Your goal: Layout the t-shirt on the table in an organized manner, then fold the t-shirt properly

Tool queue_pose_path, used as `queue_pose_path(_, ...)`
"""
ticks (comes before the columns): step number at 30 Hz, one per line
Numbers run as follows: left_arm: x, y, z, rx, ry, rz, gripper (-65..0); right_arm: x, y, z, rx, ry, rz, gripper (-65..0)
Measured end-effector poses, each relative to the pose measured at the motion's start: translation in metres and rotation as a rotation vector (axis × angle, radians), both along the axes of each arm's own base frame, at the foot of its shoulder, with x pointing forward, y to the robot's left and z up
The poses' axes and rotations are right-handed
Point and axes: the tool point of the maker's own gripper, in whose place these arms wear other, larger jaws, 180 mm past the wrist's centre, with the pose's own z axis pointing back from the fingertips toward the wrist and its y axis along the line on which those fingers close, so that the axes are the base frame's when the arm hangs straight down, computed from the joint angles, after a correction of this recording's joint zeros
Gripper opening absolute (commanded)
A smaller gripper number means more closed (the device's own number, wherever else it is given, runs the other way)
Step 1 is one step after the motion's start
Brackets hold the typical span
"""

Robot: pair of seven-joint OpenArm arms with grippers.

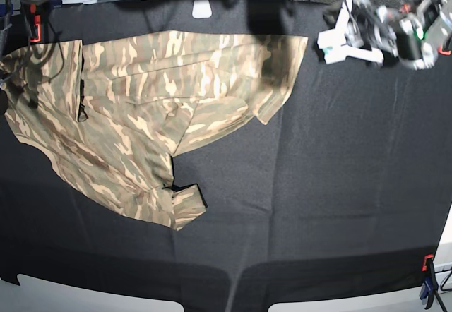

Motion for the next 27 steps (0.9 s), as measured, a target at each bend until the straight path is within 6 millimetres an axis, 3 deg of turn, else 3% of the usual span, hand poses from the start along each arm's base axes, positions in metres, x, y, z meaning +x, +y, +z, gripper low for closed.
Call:
queue_pose_path(3,0.025,0.013,-0.003,0.107,-0.121,-0.001,-65.0,0.0,0.0,0.0,0.002,-0.002,0.001,-38.1)
queue_pose_path(5,0.061,0.036,0.005,0.255,-0.282,0.062,-65.0,0.0,0.0,0.0,-0.001,0.001,-0.001,-38.1)
queue_pose_path(8,0.132,0.075,0.044,0.465,-0.622,0.204,-65.0,0.0,0.0,0.0,0.001,-0.002,0.001,-38.1)
queue_pose_path(10,0.173,0.083,0.079,0.458,-0.818,0.357,-65.0,0.0,0.0,0.0,0.001,-0.002,0.001,-38.1)
queue_pose_path(13,0.204,0.055,0.109,0.281,-0.906,0.399,-65.0,0.0,0.0,0.0,-0.001,0.0,0.0,-38.1)
queue_pose_path(15,0.205,0.023,0.11,0.144,-0.842,0.38,-52.8,0.0,0.0,0.0,0.0,-0.001,0.0,-38.1)
queue_pose_path(17,0.201,-0.013,0.112,0.01,-0.773,0.344,-46.7,0.0,0.0,0.0,0.0,0.0,0.0,-38.1)
queue_pose_path(22,0.207,-0.081,0.121,-0.259,-0.676,0.356,-46.6,0.0,0.0,0.0,0.0,0.0,0.0,-38.1)
queue_pose_path(27,0.213,-0.129,0.1,-0.394,-0.496,0.35,-46.6,0.0,0.0,0.0,0.0,-0.001,0.0,-38.1)
